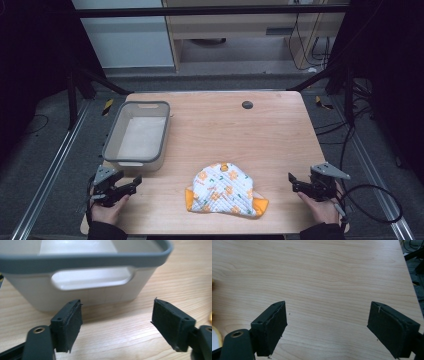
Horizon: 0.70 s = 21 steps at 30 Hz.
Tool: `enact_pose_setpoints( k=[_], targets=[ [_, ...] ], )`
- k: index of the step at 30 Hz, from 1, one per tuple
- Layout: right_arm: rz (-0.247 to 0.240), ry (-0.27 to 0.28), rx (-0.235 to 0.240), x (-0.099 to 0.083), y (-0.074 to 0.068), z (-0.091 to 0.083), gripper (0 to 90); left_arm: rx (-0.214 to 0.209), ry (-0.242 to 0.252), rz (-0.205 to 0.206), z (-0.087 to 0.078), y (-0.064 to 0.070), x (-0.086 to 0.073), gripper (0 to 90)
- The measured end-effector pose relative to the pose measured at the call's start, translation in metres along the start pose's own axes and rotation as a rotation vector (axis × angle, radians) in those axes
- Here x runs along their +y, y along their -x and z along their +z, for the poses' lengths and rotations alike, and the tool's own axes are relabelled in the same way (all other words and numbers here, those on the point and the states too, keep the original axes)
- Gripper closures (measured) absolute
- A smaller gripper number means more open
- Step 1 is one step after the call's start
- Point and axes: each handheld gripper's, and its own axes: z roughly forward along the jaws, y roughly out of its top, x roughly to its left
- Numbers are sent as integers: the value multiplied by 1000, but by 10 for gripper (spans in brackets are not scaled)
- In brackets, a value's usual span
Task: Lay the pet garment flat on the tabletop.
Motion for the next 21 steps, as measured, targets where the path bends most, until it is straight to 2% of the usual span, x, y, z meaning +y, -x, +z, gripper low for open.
enact_pose_setpoints(
  k=[2, 4, 7, 12, 16, 21],
  targets=[
    [-1, -4, 13, 1, -4, 1, 158, -13, 30, 0, -5, 4, 1, 246],
    [-11, -3, 17, 2, -6, 1, 160, -18, 35, 3, -6, 6, 2, 250],
    [-34, -2, 56, 5, -18, 0, 163, -40, 32, 5, -6, 9, 2, 250],
    [-75, -10, 61, 13, -31, 3, 168, -52, 35, 28, -5, 15, 4, 245],
    [-78, 25, 81, 22, -34, 1, 168, -57, 41, 47, -4, 19, 12, 243],
    [-97, 41, 91, 35, -36, 0, 162, -58, 54, 47, -8, 21, 21, 239]
  ],
)
